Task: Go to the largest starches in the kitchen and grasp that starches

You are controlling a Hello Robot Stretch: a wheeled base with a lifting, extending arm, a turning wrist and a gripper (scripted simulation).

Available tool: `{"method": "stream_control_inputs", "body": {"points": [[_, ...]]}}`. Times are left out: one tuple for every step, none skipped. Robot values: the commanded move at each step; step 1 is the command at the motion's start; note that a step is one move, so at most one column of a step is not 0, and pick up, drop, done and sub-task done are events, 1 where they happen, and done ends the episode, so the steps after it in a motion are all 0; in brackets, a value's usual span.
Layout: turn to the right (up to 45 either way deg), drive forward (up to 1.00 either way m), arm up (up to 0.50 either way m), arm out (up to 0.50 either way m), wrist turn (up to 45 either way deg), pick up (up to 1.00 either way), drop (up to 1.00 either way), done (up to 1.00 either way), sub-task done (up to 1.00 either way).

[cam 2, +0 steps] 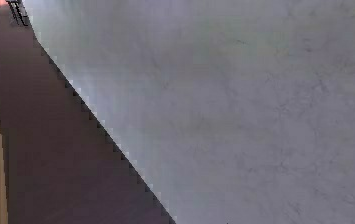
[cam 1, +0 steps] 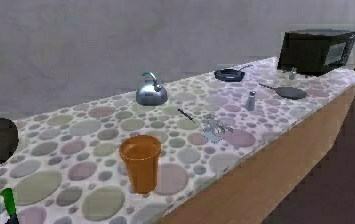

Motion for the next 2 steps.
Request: {"method": "stream_control_inputs", "body": {"points": [[0.0,0.15,0.0,0.0,0.0,0.0,0.0,0.0,0.0],[-45.0,0.0,0.0,0.0,0.0,0.0,0.0,0.0,0.0]]}}
